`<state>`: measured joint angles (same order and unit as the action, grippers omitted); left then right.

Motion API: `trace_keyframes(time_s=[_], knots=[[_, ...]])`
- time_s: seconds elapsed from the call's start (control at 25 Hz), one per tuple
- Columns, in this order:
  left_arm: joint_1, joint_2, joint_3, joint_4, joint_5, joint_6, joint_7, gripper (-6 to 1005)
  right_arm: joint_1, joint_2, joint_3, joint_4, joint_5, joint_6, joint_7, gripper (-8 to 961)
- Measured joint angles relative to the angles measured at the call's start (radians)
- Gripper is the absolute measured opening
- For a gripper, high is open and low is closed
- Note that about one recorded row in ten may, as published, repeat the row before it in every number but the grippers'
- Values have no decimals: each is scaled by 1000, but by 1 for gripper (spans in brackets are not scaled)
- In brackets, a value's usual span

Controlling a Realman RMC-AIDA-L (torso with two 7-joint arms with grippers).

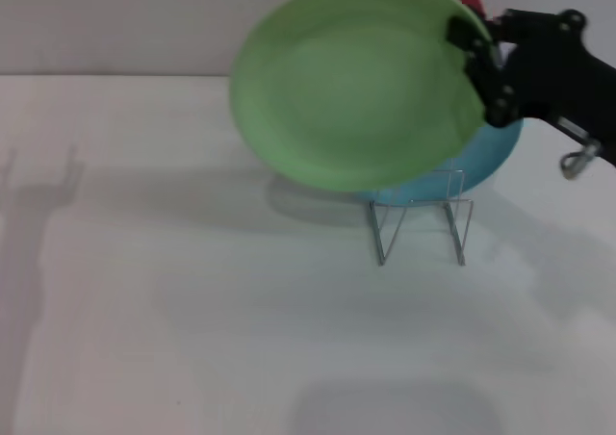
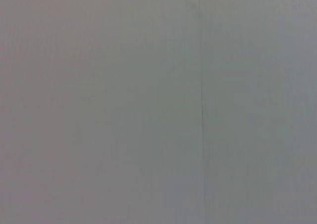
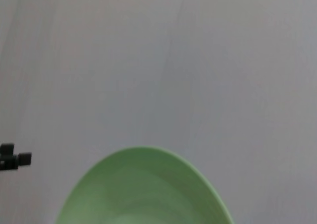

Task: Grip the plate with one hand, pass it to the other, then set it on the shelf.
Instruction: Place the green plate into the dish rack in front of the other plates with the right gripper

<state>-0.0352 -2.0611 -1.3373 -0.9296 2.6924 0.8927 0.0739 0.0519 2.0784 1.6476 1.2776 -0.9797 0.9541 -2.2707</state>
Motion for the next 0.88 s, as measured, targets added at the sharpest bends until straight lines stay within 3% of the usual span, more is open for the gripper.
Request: trace_keyframes(time_s=[0.16,0.52,0.88], knots=[[-8,1,3,46,8,11,-29,802,-5,1,89,-74,40,164,-94,62],[-38,1,22,98,9,8,-32,802,-1,2,183,-153,43,289,-249,61],[-64,0,27,136,9,5,-57,802,0,2,250,-191,45,340,-262,61]])
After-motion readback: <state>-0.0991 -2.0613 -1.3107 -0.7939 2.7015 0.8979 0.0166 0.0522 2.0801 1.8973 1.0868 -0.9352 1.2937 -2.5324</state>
